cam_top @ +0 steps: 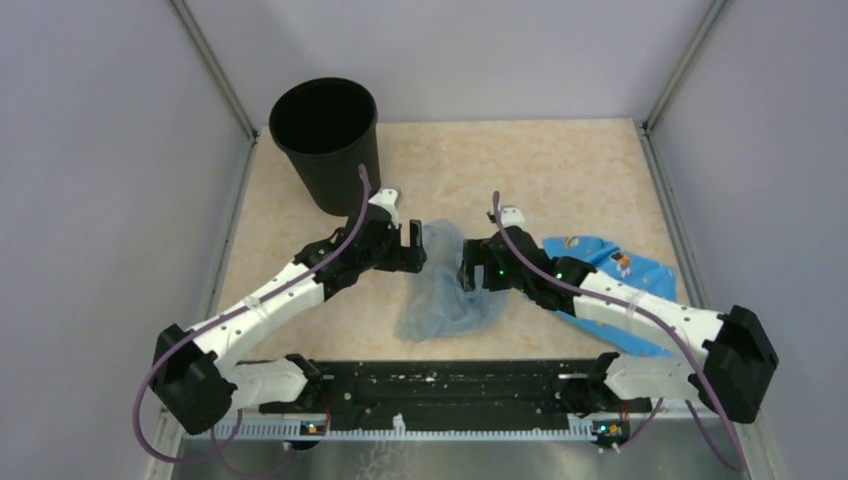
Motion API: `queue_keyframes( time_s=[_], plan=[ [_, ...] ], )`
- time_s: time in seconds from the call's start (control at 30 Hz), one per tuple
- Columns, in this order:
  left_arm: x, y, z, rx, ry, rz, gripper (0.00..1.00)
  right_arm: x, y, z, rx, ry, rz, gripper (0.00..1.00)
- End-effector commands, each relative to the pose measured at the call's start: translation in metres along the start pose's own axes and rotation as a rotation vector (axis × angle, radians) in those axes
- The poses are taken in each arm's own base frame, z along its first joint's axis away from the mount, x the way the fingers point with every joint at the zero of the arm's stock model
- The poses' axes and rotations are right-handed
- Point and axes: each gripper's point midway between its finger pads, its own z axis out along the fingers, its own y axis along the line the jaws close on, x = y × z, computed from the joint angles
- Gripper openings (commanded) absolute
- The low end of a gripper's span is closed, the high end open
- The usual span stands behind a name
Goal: Put the trash bags into the trash bin
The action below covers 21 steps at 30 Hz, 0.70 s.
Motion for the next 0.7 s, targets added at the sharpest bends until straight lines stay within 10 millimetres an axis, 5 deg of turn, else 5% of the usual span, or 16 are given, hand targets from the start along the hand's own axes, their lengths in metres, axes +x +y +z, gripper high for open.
queue_keyframes(
  time_s=[0.0,0.2,0.43,0.67],
  plan=[
    [0.011,-0.009,0.018,0.079,0.025,-0.038,0.98,0.001,0.017,0.013,-0.004,-0.004,-0.025,0.91],
    [0.023,-0.020,0.030,0.135,0.091,-0.036,0.98,0.009,0.009,0.022,0.071,0.017,-0.035,0.87],
    [0.032,-0.017,0.028,0.121,0.139,-0.026,0.93,-0.009,-0.001,0.002,0.133,-0.024,-0.089,0.87],
    [0.032,-0.001,0.012,0.098,0.155,-0.068,0.91,-0.018,0.026,-0.020,0.085,-0.035,-0.129,0.86]
  ],
)
